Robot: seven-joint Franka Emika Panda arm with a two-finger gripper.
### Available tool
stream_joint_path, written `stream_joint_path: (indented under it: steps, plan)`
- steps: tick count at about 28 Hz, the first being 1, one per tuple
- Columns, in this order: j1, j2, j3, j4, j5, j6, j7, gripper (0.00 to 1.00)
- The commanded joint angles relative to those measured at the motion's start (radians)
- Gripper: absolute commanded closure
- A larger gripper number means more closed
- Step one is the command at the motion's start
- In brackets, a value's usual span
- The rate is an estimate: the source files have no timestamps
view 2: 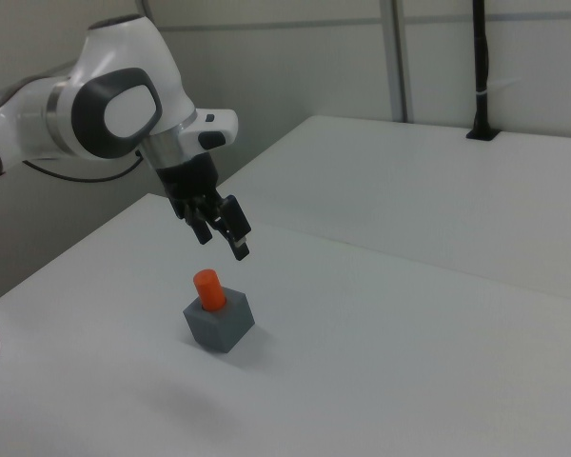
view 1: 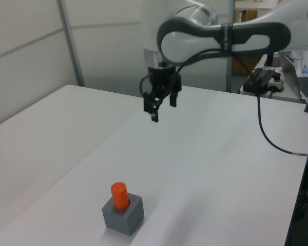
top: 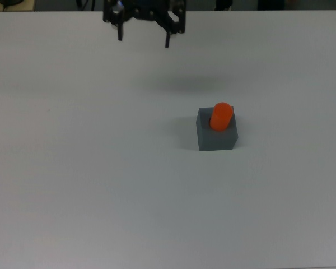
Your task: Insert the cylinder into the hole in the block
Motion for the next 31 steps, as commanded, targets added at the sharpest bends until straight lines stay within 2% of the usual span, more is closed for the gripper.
stream_joint_path:
  steps: [1, 14, 17, 31]
  plan:
    - [-0.039, -0.024, 0.0, -0.007, 0.003, -0.039, -0.038, 0.0]
    - [-0.09, -0.03, 0.015, -0.01, 0.03, -0.076, -0.081, 0.0]
    - [-0.113, -0.043, 0.021, -0.012, 0.055, -0.076, -0.104, 0.0]
    - [-0.113, -0.041, 0.018, -0.008, 0.058, -0.07, -0.106, 0.0]
